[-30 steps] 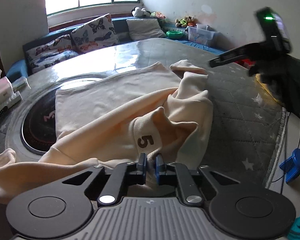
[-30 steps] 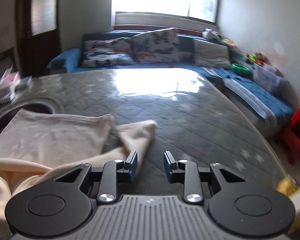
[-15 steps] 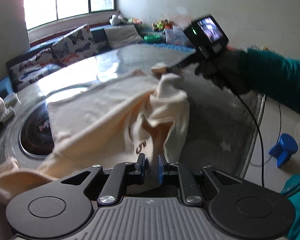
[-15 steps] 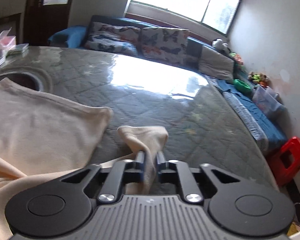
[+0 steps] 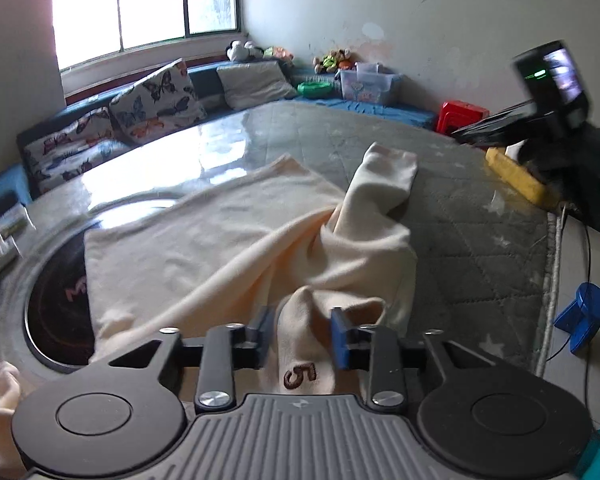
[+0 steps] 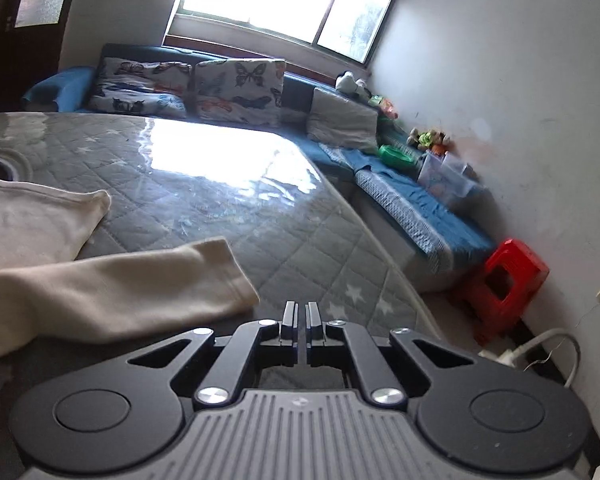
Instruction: Fold clothes
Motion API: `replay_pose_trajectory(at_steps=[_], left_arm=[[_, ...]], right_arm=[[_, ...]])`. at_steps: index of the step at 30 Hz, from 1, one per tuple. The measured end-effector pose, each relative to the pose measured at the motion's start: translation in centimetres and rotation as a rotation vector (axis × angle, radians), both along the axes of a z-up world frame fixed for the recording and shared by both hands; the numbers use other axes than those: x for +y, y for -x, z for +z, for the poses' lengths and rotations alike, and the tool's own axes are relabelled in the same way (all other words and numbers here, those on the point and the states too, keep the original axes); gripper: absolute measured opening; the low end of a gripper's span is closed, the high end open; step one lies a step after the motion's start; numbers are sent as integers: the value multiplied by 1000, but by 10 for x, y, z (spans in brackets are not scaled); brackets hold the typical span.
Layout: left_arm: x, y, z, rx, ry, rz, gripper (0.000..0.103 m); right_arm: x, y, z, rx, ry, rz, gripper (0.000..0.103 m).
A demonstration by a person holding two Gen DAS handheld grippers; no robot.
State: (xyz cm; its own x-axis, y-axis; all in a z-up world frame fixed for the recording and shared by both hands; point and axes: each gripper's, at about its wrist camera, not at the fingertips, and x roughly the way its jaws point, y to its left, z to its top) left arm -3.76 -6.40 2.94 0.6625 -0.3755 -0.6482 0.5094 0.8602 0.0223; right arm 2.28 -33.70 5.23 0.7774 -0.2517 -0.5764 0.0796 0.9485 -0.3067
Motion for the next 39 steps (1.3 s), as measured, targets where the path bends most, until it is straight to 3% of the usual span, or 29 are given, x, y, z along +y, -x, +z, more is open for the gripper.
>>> replay_pose_trajectory(at_steps=[3, 5, 9, 11, 17, 18, 19, 20, 21, 31, 36, 39], left_arm=[[0, 5, -2, 6, 15, -21, 3], [-1, 17, 2, -16, 26, -67, 2], [-2, 45, 9, -50, 15, -181, 3], [0, 54, 7, -44, 9, -215, 3], [4, 45, -1, 3, 0, -200, 3], [4, 42, -2, 9, 2, -201, 3], [3, 41, -2, 15, 1, -209, 4], [2, 39, -1, 13, -5, -216, 6], [2, 40, 0, 5, -8, -221, 6], [-13, 37, 16, -76, 15, -266, 13], [-27, 23, 3, 10, 50, -291, 14], [-32, 22, -5, 62, 50, -326, 14]], right_arm=[[-3, -1, 2, 8, -89, 18, 14], [-9, -10, 1, 13, -163, 16, 27], [-16, -35, -8, 37, -287, 3, 31], [-16, -44, -14, 41, -301, 1, 40], [-16, -70, -32, 54, -342, -3, 40], [-16, -74, -36, 56, -349, -4, 38], [-16, -78, -39, 58, -356, -5, 27], [-16, -80, -40, 58, -352, -5, 11], [-14, -77, -37, 52, -323, -2, 8], [-12, -28, -2, -39, -4, -47, 7], [-18, -11, 2, -28, 70, -101, 8], [-21, -1, 4, -21, 115, -133, 16]])
